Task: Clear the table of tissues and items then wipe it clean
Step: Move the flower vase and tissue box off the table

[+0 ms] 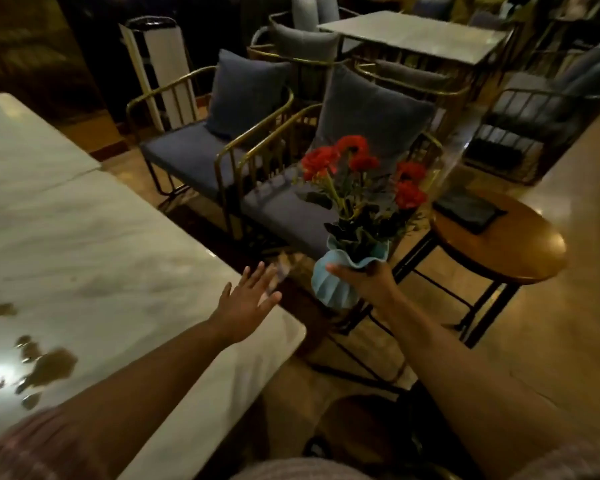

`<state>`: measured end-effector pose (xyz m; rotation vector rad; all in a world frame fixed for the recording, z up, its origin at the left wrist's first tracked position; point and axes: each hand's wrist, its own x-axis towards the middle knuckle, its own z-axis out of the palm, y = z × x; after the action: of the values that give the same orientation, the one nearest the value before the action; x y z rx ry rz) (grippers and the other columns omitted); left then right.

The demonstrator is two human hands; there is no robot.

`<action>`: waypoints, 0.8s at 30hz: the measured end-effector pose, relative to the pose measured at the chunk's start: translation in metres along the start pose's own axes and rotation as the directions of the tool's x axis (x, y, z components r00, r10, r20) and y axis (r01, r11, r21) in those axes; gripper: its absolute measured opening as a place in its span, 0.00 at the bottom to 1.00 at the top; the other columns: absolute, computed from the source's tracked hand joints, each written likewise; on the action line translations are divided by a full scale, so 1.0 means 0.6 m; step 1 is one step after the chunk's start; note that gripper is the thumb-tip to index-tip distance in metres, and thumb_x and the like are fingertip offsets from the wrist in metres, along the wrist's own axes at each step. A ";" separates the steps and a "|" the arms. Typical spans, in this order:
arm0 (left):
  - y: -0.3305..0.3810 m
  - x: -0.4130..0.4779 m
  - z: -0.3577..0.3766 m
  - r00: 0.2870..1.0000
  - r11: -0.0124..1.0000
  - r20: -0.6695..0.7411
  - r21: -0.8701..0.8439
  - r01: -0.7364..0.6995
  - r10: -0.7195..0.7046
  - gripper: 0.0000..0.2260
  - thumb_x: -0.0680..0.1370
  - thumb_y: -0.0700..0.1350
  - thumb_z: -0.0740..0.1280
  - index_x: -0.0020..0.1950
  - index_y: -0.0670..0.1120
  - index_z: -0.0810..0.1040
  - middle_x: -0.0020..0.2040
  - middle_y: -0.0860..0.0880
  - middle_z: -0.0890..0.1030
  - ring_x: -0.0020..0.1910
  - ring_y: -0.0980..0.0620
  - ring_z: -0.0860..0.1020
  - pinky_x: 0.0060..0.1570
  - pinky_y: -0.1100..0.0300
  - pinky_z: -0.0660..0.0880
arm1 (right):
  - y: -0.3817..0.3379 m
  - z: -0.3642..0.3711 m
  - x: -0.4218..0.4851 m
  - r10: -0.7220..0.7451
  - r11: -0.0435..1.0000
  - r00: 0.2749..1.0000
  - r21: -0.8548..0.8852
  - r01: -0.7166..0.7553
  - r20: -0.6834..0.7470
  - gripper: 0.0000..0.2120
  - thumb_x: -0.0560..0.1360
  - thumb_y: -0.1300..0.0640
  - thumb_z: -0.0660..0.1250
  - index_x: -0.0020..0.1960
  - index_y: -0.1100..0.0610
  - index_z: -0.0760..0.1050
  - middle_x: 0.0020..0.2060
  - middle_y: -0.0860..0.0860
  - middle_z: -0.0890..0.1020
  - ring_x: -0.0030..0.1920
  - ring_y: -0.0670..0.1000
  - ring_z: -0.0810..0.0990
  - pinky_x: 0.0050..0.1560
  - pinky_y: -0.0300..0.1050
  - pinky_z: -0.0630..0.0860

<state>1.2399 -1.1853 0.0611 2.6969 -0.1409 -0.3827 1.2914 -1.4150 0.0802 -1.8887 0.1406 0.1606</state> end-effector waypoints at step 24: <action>0.524 0.504 0.096 0.832 0.860 0.331 0.103 -0.501 0.445 0.30 0.80 0.58 0.53 0.77 0.54 0.44 0.77 0.51 0.40 0.76 0.47 0.40 0.72 0.41 0.45 | 0.133 -0.612 0.266 0.176 0.984 0.826 0.067 -0.166 -0.535 0.32 0.74 0.55 0.70 0.72 0.63 0.62 0.70 0.58 0.68 0.71 0.56 0.65 0.61 0.34 0.59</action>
<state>1.4999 -1.5405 0.0657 2.6342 -0.9626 -0.6376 1.4494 -1.7914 0.0925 -1.8576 0.6984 -0.2614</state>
